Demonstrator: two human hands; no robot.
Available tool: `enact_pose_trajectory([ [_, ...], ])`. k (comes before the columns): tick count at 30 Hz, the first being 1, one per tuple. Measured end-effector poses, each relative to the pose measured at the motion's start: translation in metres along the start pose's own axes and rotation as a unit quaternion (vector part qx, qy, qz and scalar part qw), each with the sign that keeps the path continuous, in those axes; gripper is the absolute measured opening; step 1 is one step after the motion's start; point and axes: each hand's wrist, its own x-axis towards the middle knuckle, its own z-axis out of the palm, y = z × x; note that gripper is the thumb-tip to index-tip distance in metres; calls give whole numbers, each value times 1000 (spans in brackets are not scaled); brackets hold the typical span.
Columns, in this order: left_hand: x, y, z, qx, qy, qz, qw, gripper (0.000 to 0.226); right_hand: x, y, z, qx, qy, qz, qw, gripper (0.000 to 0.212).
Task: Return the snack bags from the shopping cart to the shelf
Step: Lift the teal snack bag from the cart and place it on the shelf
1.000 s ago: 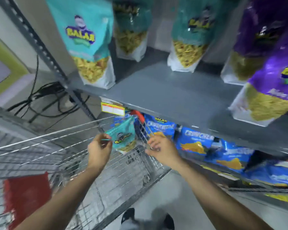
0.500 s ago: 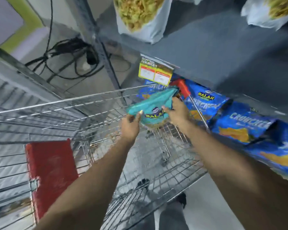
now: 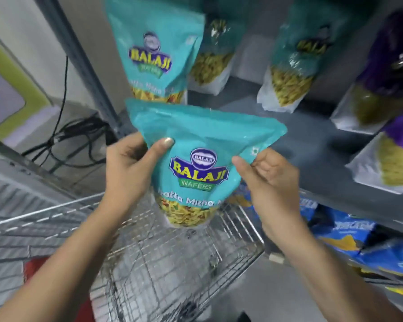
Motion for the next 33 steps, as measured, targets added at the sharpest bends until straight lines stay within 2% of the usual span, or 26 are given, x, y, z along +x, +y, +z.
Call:
enact_pose_trajectory([
  [2,26,32,19,-12,-46,29,998,11,13,-37,-21,11,9,-25,1000,7],
  [5,67,60,53,-9,-86,69,994,55,44,-73,-55,-15,31,-68,997,15],
  [6,78,66,67,-9,-96,69,993,56,56,-81,-65,-21,39,-82,996,16],
  [9,111,69,114,-24,-147,32,988,12,91,-91,-94,-40,87,-113,989,25],
  [10,118,71,130,-20,-157,17,987,10,102,-91,-102,-47,112,-113,986,28],
  [14,144,56,173,3,-174,-25,984,19,139,-71,-127,-99,177,-100,974,36],
  [17,160,22,185,11,-197,-44,979,7,152,-40,-138,-139,180,-62,972,37],
  [19,165,12,188,26,-199,-56,978,6,157,-26,-146,-137,169,-15,976,27],
  [21,173,11,191,16,-176,-56,983,8,162,-24,-157,-95,167,15,981,12],
  [24,189,19,199,-23,-136,-30,990,20,177,-39,-174,-27,209,8,978,8],
  [26,198,20,203,-6,-95,0,995,12,183,-52,-179,-60,246,-9,967,12],
  [28,197,22,205,14,-75,20,997,22,183,-58,-179,-82,265,-43,960,10],
  [30,194,21,206,-19,-63,49,997,21,178,-54,-177,-85,263,-43,960,9],
  [32,187,11,203,-33,-99,35,994,11,173,-39,-171,-66,233,-31,970,9],
  [33,184,-1,201,-27,-125,6,992,27,170,-30,-168,-58,200,-19,978,4],
])
